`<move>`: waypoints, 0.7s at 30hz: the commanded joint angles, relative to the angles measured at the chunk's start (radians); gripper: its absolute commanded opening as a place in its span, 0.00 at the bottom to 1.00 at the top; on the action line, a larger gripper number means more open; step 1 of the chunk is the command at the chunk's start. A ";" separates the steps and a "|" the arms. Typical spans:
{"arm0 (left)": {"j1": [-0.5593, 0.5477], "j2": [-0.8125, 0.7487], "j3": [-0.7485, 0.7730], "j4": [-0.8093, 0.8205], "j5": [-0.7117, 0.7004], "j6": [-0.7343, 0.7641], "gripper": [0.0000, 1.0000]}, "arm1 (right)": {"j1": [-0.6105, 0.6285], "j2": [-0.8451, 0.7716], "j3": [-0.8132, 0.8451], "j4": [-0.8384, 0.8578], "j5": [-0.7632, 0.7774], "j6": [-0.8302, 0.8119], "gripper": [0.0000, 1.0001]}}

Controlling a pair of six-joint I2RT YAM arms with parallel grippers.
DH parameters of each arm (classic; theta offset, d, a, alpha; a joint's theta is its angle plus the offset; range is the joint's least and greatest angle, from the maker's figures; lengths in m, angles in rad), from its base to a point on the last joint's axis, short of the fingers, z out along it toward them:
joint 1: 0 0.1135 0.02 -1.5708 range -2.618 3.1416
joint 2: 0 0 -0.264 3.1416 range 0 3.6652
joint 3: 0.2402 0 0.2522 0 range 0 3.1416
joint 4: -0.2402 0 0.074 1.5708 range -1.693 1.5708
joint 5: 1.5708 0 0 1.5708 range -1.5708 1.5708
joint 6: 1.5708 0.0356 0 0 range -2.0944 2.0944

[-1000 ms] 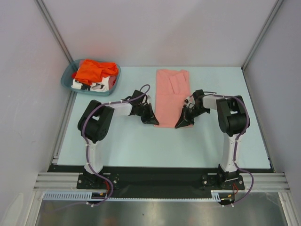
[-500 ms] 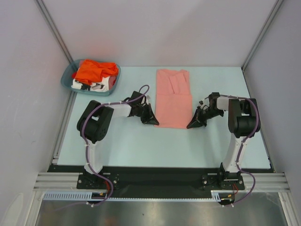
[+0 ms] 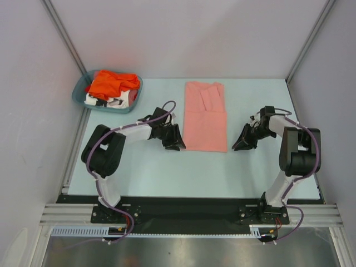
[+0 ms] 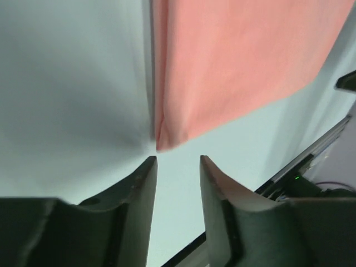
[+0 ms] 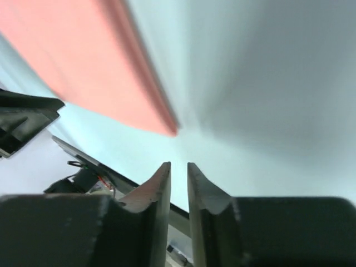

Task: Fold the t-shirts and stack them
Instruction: Fold the tshirt

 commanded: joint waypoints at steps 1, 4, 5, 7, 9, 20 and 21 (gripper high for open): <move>-0.011 -0.150 -0.013 -0.115 -0.098 0.084 0.48 | 0.019 -0.091 -0.054 0.059 -0.019 0.048 0.27; -0.011 -0.178 -0.020 -0.131 -0.076 0.074 0.63 | 0.036 -0.091 -0.113 0.160 -0.064 0.117 0.43; -0.011 -0.176 -0.020 -0.132 -0.070 0.058 0.65 | 0.040 -0.080 -0.124 0.182 -0.083 0.154 0.48; -0.011 -0.159 -0.018 -0.128 -0.067 0.042 0.67 | 0.051 -0.072 -0.146 0.243 -0.094 0.183 0.51; -0.009 -0.141 -0.012 -0.119 -0.062 0.020 0.68 | 0.056 -0.068 -0.167 0.277 -0.101 0.217 0.51; -0.009 0.008 0.003 -0.114 -0.089 -0.167 0.53 | 0.053 -0.046 -0.209 0.397 -0.094 0.316 0.46; -0.008 0.011 -0.001 -0.115 -0.096 -0.179 0.52 | 0.053 -0.048 -0.212 0.404 -0.096 0.321 0.46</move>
